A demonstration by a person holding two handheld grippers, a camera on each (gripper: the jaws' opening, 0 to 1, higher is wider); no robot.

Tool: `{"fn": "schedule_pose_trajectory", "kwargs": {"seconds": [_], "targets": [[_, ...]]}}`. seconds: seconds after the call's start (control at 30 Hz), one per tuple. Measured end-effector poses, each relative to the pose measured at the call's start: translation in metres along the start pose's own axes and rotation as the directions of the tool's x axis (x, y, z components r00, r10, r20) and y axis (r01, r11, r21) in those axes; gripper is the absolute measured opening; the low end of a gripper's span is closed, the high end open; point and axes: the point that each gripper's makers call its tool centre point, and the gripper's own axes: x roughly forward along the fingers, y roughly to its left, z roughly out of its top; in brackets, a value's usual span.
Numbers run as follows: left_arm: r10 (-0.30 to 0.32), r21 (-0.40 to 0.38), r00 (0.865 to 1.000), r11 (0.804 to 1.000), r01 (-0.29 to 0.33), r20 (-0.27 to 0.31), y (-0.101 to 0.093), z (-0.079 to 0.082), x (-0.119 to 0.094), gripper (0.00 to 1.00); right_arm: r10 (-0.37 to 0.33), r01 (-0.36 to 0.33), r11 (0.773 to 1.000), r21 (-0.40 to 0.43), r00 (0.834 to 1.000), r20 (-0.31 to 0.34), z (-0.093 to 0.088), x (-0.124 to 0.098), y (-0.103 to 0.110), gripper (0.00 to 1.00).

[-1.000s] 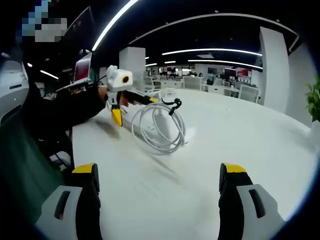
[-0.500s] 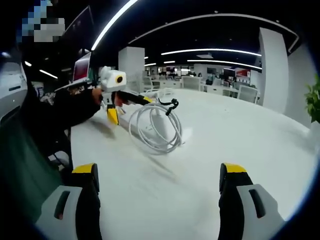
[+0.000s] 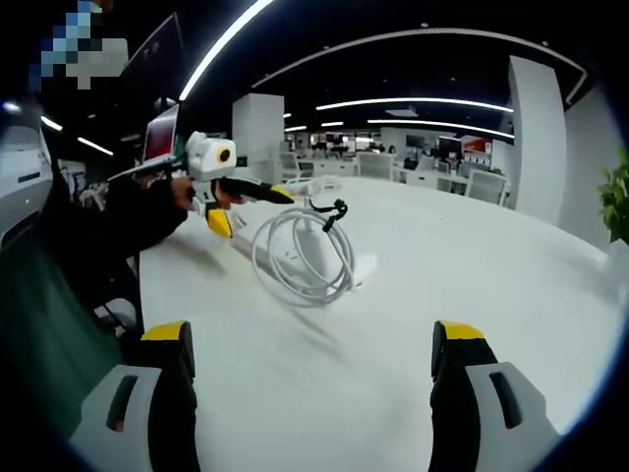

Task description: Straighten the power strip on the desk, plug the charger into it

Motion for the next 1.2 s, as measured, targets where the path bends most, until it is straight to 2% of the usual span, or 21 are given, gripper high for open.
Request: {"fn": "schedule_pose_trajectory", "kwargs": {"seconds": [0.27,0.53,0.6,0.93,1.2], "targets": [[0.029,0.011,0.999,1.0,-0.029,-0.025,-0.003,-0.007,-0.014,0.99,0.009,-0.009,1.0,-0.001,1.0,0.006,-0.001,0.002,0.001,1.0],[0.062,-0.002,0.998,0.998,-0.062,-0.008,-0.005,-0.006,-0.029,0.99,0.018,-0.018,1.0,0.002,1.0,0.012,0.0,0.008,0.002,1.0],[0.092,0.016,0.996,0.996,-0.091,-0.007,-0.003,-0.005,-0.031,0.99,0.018,-0.018,1.0,0.005,1.0,0.011,0.0,0.008,0.001,1.0],[0.103,-0.014,0.995,0.995,-0.103,0.005,-0.011,-0.007,-0.036,0.99,0.009,-0.009,1.0,0.0,1.0,0.008,0.001,0.004,-0.002,1.0],[0.158,-0.027,0.987,0.987,-0.158,0.004,-0.015,-0.012,-0.043,0.99,0.011,-0.011,1.0,-0.004,1.0,0.017,0.007,0.007,-0.004,1.0]]}}
